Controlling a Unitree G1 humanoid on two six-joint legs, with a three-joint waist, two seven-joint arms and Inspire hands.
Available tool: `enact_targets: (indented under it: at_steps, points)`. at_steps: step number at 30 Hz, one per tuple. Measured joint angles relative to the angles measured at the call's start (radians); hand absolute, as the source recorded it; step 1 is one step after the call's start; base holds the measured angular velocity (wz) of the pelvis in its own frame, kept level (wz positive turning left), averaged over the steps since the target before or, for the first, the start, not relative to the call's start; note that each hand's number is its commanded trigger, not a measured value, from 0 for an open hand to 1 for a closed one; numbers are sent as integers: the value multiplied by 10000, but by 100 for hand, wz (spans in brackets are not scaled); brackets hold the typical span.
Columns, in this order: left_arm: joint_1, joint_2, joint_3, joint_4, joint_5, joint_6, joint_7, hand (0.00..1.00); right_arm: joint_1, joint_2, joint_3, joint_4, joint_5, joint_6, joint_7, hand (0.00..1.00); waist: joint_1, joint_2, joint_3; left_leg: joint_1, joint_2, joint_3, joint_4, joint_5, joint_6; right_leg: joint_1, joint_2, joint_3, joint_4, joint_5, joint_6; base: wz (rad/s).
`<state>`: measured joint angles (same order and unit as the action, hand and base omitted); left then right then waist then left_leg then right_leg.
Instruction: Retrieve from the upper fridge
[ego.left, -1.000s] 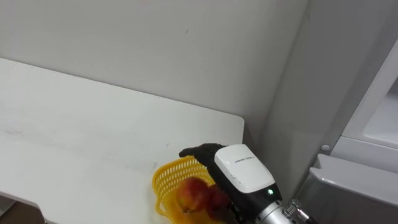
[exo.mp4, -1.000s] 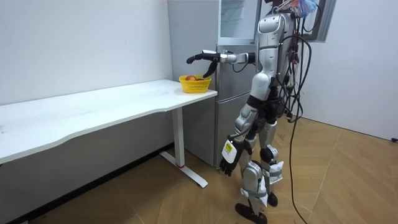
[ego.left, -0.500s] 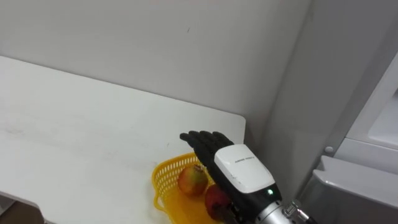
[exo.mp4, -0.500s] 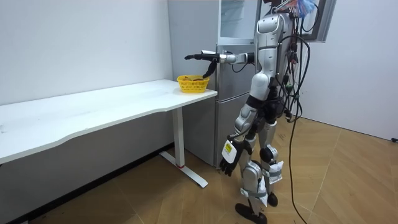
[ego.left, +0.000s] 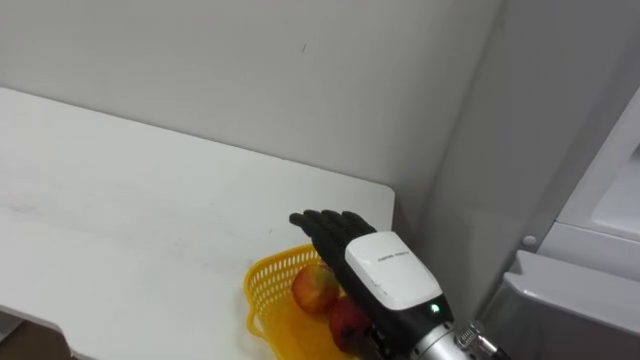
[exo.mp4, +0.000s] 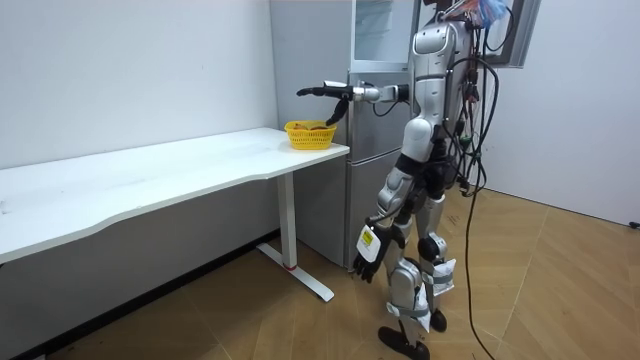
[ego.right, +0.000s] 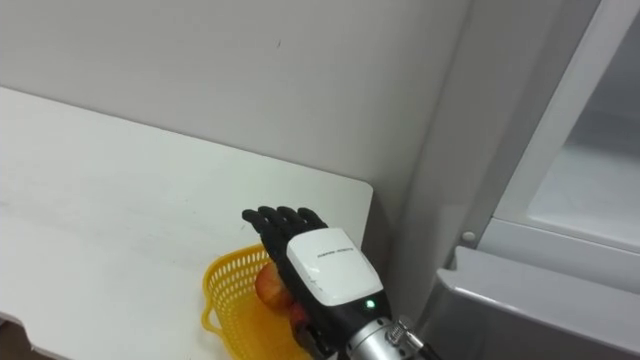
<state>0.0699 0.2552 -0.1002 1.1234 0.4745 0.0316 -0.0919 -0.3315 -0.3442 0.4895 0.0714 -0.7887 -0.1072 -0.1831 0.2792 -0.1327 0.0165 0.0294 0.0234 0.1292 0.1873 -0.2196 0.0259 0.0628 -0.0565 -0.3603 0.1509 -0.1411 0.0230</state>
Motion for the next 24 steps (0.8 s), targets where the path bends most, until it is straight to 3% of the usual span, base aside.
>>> enact_targets:
  at_steps: [8,14,17,21,24]
  points:
    - [22,-2,9,-34,2,60,29,0,-133,37,-199,-265,51,-13,-49,0,-195,-56,-40,-35,-5,40,31,4,2,-78,-69,41,2,0,1,0]
    - [-3,-2,8,-67,-2,59,213,0,-182,54,-441,-1206,565,6,-142,0,-423,29,15,-20,-1,82,75,3,2,-74,-62,136,3,0,0,-4]
    - [29,-3,-9,-67,-4,59,230,0,-171,252,-444,-1727,570,-29,-141,0,-667,87,13,-28,1,78,89,1,2,-74,-7,171,6,0,0,0]
    - [61,-30,-17,-59,-6,56,232,0,-169,413,-690,-2290,808,-230,-139,0,-929,272,5,-61,2,126,84,0,5,-82,9,330,19,1,-1,-3]
    - [135,-135,-23,-53,-8,57,240,0,-173,502,-1096,-2777,960,-295,-270,0,-1125,527,-108,3,2,219,76,0,6,-97,12,444,19,1,-1,-5]
